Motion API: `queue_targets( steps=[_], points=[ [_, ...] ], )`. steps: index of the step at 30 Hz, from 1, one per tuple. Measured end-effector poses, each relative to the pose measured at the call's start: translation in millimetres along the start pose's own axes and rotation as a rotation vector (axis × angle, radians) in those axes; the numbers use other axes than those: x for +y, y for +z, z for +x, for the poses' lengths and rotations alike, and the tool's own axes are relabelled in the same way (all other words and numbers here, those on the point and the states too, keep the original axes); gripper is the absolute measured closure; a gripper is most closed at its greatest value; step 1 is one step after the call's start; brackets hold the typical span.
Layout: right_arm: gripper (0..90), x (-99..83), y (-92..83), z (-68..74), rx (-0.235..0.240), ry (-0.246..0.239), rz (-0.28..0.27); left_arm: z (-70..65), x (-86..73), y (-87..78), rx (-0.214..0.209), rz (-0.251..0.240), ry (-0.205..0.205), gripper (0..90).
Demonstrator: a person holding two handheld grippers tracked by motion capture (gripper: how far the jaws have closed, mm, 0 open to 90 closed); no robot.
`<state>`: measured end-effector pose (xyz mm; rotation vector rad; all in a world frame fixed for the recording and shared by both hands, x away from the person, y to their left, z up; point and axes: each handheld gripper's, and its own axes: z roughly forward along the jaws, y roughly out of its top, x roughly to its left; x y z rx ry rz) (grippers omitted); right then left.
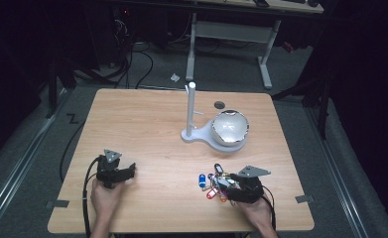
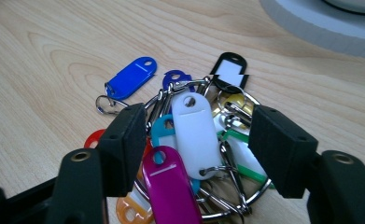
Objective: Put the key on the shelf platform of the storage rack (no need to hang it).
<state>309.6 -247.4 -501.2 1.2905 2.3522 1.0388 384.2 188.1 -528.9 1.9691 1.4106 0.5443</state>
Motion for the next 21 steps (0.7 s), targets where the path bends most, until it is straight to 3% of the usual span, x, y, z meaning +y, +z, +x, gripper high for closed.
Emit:
queue_targets(
  steps=[5, 11, 15, 18, 21],
  points=[
    [34.6, 0.9, 8.9, 2.4, 0.004, -0.004, 0.034, 0.0, 0.0, 0.0, 0.000, 0.000, 0.000, 22.9],
    [37.9, 0.0, 13.0, 4.5, -0.026, -0.051, 0.045, 0.0, 0.0, -0.1, -0.001, 0.001, 0.001, 22.9],
    [52.9, -0.1, 12.3, 7.1, -0.027, -0.084, 0.032, 0.0, 0.1, -0.1, -0.001, 0.001, 0.001, 22.8],
    [56.5, 0.5, 12.2, 5.9, -0.018, -0.087, 0.035, 0.0, 0.0, -0.1, -0.001, 0.001, 0.000, 22.8],
    [66.1, 1.3, 11.2, 4.7, -0.012, -0.095, 0.029, 0.0, 0.0, -0.1, -0.001, 0.001, 0.001, 22.9]
  ],
)
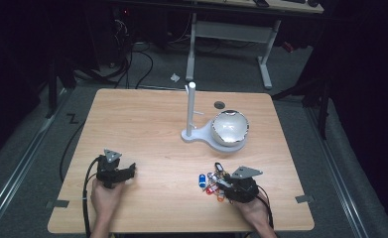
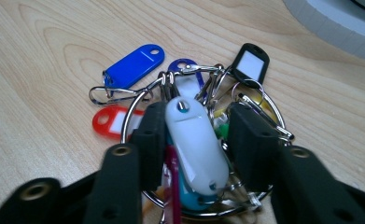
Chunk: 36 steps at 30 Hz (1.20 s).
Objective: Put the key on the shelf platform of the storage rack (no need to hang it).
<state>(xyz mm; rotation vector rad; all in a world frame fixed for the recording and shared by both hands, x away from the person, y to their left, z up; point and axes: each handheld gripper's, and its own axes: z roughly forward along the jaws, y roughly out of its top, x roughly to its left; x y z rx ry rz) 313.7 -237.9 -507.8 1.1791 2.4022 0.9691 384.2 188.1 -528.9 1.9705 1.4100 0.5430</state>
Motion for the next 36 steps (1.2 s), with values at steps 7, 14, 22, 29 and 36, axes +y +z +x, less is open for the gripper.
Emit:
queue_targets(
  steps=[7, 14, 22, 29, 36],
  points=[
    [78.7, -0.6, -0.7, -1.8, 0.002, -0.005, 0.000, 0.0, 0.0, 0.0, 0.000, 0.000, 0.000, 22.9],
    [80.6, 1.6, -4.6, -4.2, 0.011, -0.018, -0.010, 0.0, 0.0, 0.0, 0.000, 0.000, -0.001, 22.8],
    [81.1, 13.0, -21.1, -12.4, 0.025, -0.008, -0.051, 0.0, 0.0, 0.1, 0.001, -0.001, 0.000, 22.8],
    [81.3, 23.2, -33.7, -20.7, 0.032, -0.001, -0.087, 0.1, 0.0, 0.1, 0.001, -0.001, 0.000, 22.9],
    [81.4, 33.0, -49.4, -28.1, 0.022, 0.006, -0.132, 0.0, 0.0, 0.1, 0.001, -0.001, 0.000, 22.9]
  ],
)
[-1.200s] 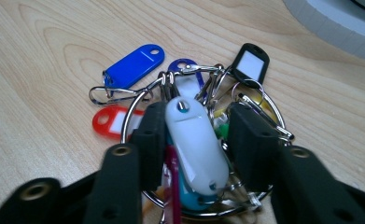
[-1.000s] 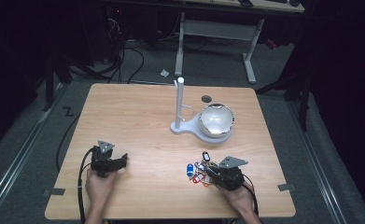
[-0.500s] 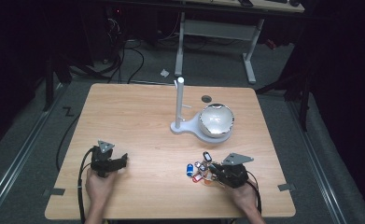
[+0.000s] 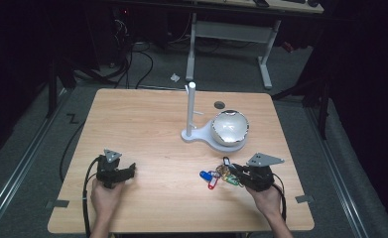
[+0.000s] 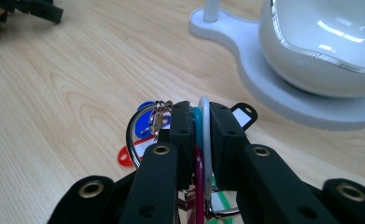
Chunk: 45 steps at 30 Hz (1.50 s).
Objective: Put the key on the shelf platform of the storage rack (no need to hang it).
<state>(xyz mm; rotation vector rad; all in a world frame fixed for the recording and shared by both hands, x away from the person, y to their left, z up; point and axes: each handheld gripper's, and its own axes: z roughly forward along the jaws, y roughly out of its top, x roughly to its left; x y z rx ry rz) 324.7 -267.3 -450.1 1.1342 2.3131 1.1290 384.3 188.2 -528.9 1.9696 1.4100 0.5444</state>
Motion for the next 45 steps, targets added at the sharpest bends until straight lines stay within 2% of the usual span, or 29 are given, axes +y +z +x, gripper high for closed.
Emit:
queue_targets(
  steps=[10, 14, 29, 45],
  points=[
    [81.4, 21.2, -24.5, -7.5, -0.016, -0.014, -0.065, 0.1, 0.0, 0.0, -0.001, 0.000, -0.001, 22.8],
    [81.4, 28.5, -32.8, -9.7, -0.026, -0.029, -0.076, 0.2, 0.0, 0.0, -0.002, -0.001, -0.001, 22.8],
    [81.4, 49.7, -58.5, -21.3, -0.033, -0.021, -0.134, 0.2, 0.0, 0.0, -0.002, 0.000, -0.001, 22.7],
    [81.4, 84.2, -81.3, -31.8, -0.055, -0.045, -0.179, 0.3, 0.0, -0.1, -0.002, 0.000, -0.001, 22.6]
  ],
)
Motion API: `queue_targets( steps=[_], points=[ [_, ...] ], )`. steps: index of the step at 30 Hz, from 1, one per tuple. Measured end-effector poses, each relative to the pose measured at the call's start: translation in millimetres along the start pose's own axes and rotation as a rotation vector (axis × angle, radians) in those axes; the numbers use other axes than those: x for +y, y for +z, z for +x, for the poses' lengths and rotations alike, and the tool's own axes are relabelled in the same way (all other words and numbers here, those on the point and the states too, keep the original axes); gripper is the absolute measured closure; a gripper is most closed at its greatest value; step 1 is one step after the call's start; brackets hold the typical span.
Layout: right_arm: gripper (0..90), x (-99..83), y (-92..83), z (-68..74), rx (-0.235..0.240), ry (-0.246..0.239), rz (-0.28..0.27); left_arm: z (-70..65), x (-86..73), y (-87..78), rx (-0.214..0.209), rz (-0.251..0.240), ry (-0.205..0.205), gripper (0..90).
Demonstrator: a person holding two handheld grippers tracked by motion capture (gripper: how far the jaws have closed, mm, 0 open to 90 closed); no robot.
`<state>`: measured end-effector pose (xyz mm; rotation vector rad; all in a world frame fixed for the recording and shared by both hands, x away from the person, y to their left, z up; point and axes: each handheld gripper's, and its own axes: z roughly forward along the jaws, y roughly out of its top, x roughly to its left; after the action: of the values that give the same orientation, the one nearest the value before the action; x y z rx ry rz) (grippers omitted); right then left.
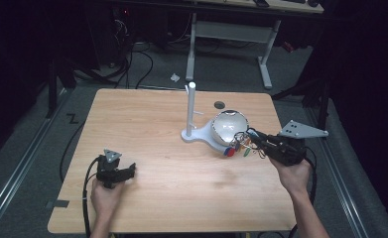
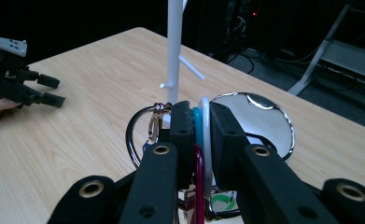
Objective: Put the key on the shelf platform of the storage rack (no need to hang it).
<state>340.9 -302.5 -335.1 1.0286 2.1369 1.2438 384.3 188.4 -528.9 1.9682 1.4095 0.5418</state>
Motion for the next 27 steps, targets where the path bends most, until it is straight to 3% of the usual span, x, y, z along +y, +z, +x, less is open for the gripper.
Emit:
queue_targets(
  steps=[16, 27],
  points=[
    [81.2, 30.9, 14.4, -16.6, -0.020, -0.009, -0.001, -0.2, 0.0, 0.1, 0.000, 0.000, 0.001, 22.7],
    [81.2, 38.5, 30.4, -25.0, -0.026, -0.001, 0.013, -0.3, 0.0, 0.1, 0.001, 0.001, 0.002, 22.7]
  ],
)
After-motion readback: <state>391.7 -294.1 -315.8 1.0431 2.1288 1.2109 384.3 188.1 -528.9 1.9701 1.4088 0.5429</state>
